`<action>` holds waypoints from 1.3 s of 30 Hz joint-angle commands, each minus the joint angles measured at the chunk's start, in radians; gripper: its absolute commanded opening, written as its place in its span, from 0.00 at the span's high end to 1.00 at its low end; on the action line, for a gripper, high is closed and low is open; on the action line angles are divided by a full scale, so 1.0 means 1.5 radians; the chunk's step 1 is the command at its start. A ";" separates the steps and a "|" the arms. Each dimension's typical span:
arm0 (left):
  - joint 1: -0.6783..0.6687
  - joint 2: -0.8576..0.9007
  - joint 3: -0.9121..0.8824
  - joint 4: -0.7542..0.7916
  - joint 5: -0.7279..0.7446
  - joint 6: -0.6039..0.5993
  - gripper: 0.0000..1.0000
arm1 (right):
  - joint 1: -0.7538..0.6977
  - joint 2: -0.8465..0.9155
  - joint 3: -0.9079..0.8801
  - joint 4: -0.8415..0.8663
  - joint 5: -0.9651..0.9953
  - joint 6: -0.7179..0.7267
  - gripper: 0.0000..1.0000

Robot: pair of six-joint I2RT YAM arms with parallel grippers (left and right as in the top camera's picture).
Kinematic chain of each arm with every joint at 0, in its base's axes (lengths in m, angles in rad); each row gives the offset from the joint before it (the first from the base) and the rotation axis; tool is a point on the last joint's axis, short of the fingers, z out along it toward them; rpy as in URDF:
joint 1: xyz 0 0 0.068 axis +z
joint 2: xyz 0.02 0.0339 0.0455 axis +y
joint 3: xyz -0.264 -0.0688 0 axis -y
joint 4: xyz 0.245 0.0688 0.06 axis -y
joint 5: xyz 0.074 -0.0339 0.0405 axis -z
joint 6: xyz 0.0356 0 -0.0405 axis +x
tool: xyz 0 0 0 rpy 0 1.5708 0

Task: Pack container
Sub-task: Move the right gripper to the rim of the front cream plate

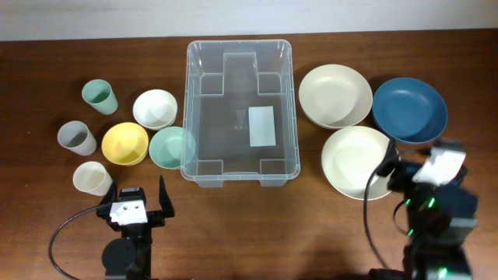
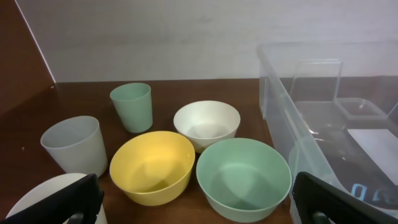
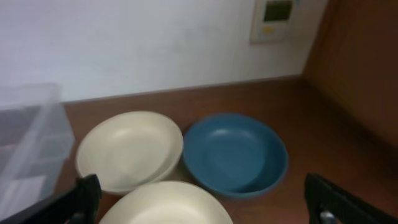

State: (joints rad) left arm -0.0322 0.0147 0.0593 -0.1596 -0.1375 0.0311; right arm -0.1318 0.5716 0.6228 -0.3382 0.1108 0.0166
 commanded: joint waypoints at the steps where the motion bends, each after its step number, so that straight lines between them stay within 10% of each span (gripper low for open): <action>1: 0.002 -0.005 -0.008 0.002 0.007 0.010 0.00 | -0.075 0.116 0.107 -0.042 -0.141 -0.033 0.01; 6: 0.002 -0.005 -0.008 0.002 0.007 0.010 0.00 | -0.155 0.233 0.214 -0.120 -0.331 -0.023 0.01; 21: 0.002 -0.005 -0.008 0.002 0.007 0.010 0.00 | -0.313 0.411 0.227 -0.232 -0.331 -0.039 0.01; 39: 0.002 -0.005 -0.008 0.002 0.007 0.010 0.00 | -0.244 0.748 0.227 -0.188 -0.319 -0.094 0.05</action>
State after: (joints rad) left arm -0.0322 0.0147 0.0578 -0.1600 -0.1375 0.0311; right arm -0.5346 1.6554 0.9466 -0.6315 -0.3714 -0.1062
